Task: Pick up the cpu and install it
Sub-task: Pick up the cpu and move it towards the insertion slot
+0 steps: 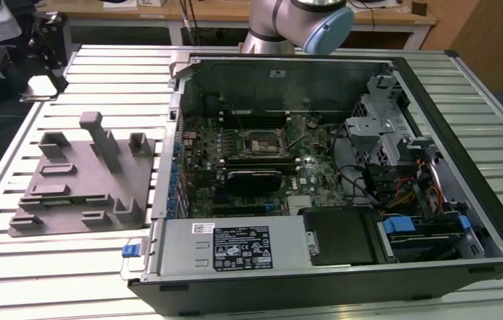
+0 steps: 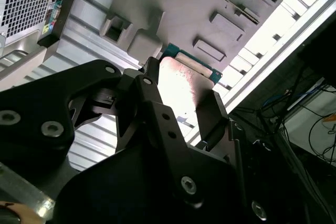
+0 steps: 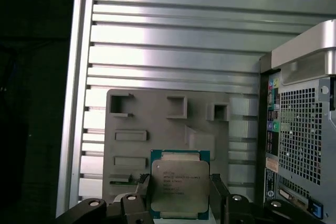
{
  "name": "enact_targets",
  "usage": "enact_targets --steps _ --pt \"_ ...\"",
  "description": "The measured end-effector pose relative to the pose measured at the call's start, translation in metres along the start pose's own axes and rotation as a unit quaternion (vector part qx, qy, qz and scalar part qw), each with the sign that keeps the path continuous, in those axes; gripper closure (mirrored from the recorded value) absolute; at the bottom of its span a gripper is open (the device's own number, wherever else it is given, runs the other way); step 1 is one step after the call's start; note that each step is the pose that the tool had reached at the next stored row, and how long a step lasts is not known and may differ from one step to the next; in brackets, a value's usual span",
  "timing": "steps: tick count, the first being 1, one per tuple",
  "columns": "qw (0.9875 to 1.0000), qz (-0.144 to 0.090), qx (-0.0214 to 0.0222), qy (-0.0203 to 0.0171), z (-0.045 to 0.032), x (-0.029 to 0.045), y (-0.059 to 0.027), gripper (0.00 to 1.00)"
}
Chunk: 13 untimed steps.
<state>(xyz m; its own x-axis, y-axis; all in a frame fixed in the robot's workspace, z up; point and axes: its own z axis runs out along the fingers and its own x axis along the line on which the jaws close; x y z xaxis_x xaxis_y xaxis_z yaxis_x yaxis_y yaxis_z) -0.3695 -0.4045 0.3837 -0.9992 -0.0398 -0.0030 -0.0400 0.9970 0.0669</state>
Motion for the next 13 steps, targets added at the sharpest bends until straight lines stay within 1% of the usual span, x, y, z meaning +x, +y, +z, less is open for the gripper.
enact_targets --steps 13 --pt "1.0000 -0.001 -0.0016 -0.0001 0.0001 -0.0138 0.0004 0.47"
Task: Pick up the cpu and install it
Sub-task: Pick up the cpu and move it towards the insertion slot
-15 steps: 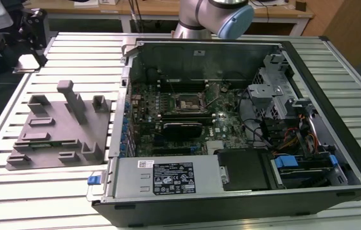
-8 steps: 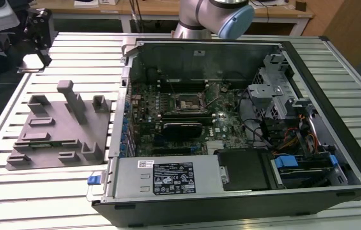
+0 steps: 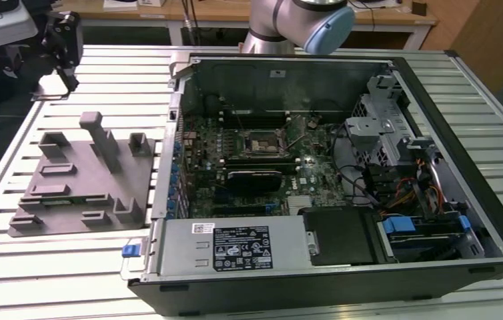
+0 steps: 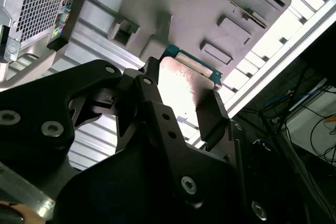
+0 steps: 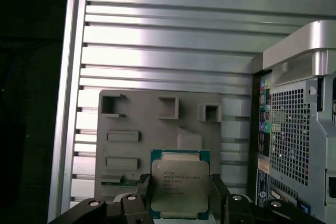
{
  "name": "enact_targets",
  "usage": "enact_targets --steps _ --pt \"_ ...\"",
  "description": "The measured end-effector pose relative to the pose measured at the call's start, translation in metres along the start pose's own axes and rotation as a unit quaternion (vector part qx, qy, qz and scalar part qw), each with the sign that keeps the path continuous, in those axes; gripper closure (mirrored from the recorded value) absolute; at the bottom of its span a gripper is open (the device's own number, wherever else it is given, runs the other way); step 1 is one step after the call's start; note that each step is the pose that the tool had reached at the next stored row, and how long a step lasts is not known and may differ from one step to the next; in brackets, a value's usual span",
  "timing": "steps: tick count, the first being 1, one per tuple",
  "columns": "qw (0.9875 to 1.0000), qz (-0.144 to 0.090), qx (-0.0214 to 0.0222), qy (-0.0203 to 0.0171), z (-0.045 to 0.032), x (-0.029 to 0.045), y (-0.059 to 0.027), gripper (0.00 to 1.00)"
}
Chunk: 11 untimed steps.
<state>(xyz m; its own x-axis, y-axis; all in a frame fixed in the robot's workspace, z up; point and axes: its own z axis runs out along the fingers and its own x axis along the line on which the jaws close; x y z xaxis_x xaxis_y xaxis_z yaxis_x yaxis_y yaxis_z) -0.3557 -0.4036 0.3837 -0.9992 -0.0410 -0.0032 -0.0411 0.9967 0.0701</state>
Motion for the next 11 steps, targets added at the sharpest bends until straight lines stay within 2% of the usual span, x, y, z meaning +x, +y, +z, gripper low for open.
enact_targets --steps 11 --pt "1.0000 -0.001 -0.0016 0.0000 0.0000 -0.0104 0.0003 0.47"
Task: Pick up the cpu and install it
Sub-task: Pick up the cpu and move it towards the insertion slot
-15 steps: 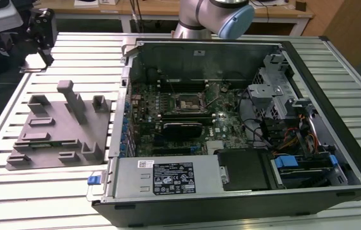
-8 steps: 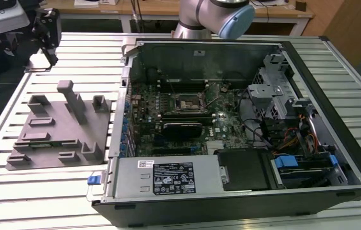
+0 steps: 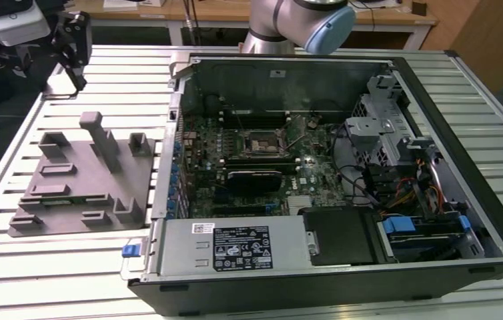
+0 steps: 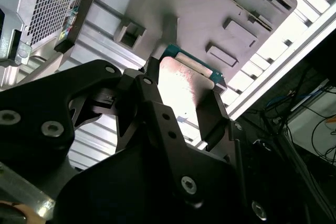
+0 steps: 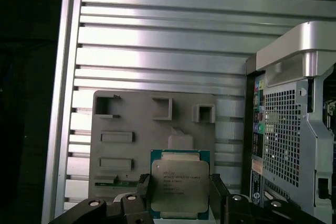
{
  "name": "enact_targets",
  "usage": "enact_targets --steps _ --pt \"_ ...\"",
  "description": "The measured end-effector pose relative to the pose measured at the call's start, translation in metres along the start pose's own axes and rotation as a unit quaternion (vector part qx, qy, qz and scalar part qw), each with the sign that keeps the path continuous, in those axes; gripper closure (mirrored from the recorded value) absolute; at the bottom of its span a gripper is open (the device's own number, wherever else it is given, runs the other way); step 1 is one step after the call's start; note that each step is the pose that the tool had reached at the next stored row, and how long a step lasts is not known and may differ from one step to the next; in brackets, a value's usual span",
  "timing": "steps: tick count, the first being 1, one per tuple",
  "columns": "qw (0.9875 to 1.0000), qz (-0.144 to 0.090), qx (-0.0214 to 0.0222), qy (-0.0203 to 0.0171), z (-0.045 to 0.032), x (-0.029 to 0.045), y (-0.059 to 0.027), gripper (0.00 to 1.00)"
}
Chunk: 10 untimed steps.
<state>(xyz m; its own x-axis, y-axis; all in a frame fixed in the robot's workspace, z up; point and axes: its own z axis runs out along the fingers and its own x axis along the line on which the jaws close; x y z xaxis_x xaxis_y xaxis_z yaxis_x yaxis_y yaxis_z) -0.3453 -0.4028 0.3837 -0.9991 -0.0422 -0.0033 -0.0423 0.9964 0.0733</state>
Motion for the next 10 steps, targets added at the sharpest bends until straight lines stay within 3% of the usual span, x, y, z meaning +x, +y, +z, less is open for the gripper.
enact_targets --steps 10 --pt "1.0000 -0.001 -0.0014 0.0000 0.0001 -0.0096 0.0003 0.47"
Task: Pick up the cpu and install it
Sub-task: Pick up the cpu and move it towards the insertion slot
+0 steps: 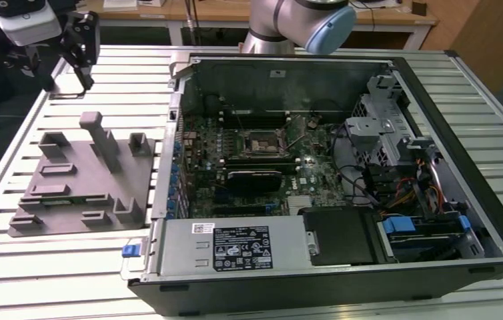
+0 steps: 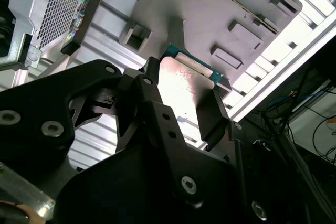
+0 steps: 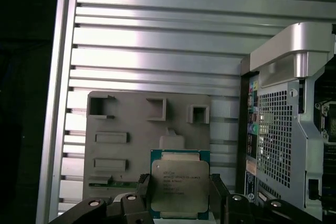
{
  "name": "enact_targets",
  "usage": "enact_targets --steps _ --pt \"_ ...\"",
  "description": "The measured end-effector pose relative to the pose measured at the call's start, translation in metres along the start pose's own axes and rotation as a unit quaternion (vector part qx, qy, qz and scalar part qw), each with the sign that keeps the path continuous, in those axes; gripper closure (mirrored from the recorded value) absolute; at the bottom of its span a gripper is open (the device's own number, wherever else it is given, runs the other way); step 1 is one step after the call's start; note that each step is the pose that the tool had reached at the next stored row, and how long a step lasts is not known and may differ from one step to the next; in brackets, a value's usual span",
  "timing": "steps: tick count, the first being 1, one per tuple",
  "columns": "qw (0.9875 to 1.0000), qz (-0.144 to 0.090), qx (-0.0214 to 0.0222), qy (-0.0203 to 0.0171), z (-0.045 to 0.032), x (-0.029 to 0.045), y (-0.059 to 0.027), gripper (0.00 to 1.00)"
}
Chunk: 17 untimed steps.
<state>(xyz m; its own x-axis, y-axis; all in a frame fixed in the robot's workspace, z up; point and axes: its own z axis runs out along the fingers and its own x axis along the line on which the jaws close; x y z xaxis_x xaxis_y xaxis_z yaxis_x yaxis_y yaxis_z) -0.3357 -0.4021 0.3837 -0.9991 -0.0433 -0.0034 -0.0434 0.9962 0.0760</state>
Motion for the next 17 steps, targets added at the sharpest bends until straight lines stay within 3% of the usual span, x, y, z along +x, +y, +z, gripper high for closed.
enact_targets --steps 11,17 --pt "1.0000 -0.001 -0.0024 0.0000 0.0000 -0.0110 0.0000 0.47" --pt "1.0000 -0.001 -0.0032 -0.0001 0.0001 -0.0234 -0.0004 0.47"
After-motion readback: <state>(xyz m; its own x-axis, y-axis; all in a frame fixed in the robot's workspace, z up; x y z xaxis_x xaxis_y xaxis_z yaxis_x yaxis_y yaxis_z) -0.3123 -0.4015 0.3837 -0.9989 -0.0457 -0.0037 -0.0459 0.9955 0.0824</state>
